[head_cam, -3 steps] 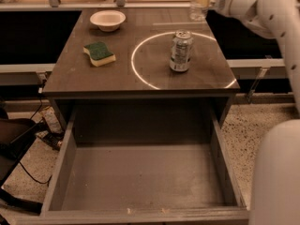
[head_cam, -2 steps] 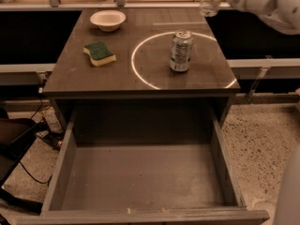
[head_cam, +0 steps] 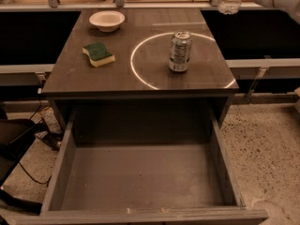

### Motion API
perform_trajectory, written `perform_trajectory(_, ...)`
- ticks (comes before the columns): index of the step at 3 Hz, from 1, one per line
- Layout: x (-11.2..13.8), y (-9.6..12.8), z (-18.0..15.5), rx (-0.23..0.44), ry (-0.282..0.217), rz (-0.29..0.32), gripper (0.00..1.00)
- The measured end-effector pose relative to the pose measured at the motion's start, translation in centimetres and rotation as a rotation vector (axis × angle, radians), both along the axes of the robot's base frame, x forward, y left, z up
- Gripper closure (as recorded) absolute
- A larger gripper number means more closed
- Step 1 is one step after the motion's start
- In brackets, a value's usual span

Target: Place water bottle into top drawer

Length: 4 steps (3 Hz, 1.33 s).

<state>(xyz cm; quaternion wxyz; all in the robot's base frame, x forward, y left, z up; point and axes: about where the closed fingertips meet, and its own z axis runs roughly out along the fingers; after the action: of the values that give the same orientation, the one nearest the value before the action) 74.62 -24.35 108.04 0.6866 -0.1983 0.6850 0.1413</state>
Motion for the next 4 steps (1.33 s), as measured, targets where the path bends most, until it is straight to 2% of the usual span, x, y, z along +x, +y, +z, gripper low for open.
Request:
perform_trajectory(1,-5.0,-0.5,-0.6,-0.005,-0.029,-0.032,1.0)
perform_trajectory(2,-10.2,-1.0,-4.3,-0.022,-0.048,-0.072,1.0)
perform_trajectory(3,-13.3,-1.3,-6.6,-0.031,-0.051,-0.088,1.0)
perform_trajectory(4,-17.2,-2.4,-9.5,-0.043,-0.024,-0.08,1.0)
